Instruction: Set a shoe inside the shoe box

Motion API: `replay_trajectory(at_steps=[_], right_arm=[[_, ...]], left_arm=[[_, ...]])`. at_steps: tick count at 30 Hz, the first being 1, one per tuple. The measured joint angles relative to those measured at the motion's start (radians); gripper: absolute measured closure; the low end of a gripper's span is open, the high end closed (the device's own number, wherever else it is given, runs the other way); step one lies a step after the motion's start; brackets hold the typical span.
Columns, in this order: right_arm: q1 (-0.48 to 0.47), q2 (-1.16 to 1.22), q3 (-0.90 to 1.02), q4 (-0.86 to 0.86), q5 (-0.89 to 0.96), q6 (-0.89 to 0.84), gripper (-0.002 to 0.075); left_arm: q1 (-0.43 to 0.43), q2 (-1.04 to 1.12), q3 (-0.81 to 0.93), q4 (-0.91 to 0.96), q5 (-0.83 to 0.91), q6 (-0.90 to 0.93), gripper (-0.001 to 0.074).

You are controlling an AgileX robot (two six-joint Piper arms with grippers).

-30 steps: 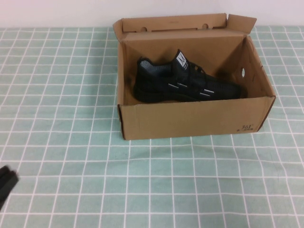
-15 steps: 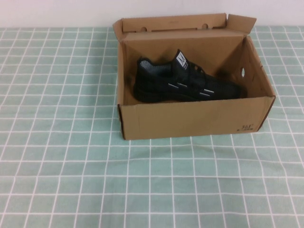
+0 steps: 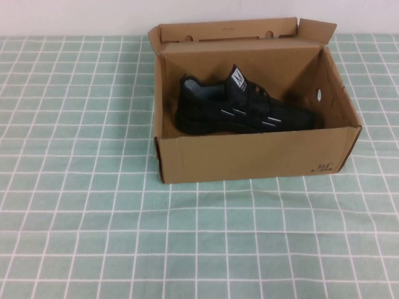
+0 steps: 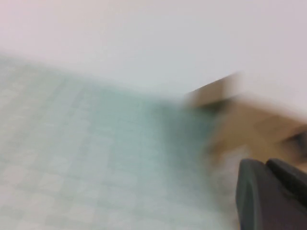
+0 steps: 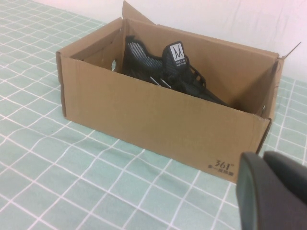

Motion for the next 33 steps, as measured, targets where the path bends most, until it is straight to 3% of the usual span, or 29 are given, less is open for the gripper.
replay_trajectory(at_steps=[5,11,16,18,22,25,33], right_arm=[[0.000,0.000,0.000,0.002,0.000,0.000,0.0734],[0.000,0.000,0.000,0.000,0.000,0.000,0.0734],[0.000,0.000,0.000,0.002,0.000,0.000,0.0734],[0.000,0.000,0.000,0.000,0.000,0.000,0.0734],[0.000,0.000,0.000,0.000,0.000,0.000,0.0734],[0.000,0.000,0.000,0.000,0.000,0.000,0.0734],[0.000,0.000,0.000,0.000,0.000,0.000,0.0734]], left_arm=[[0.000,0.000,0.000,0.029,-0.295,-0.086,0.0738],[0.003,0.000,0.000,-0.025,-0.318,-0.120,0.0738],[0.010,0.000,0.000,-0.178,-0.277,-0.130,0.0738],[0.012,0.000,0.000,-0.315,-0.258,-0.025,0.0738],[0.020,0.000,0.000,-0.682,-0.231,0.522,0.0738],[0.032,0.000,0.000,-0.800,-0.171,0.843,0.0738],[0.060,0.000,0.002,-0.788,0.258,1.007,0.0738]])
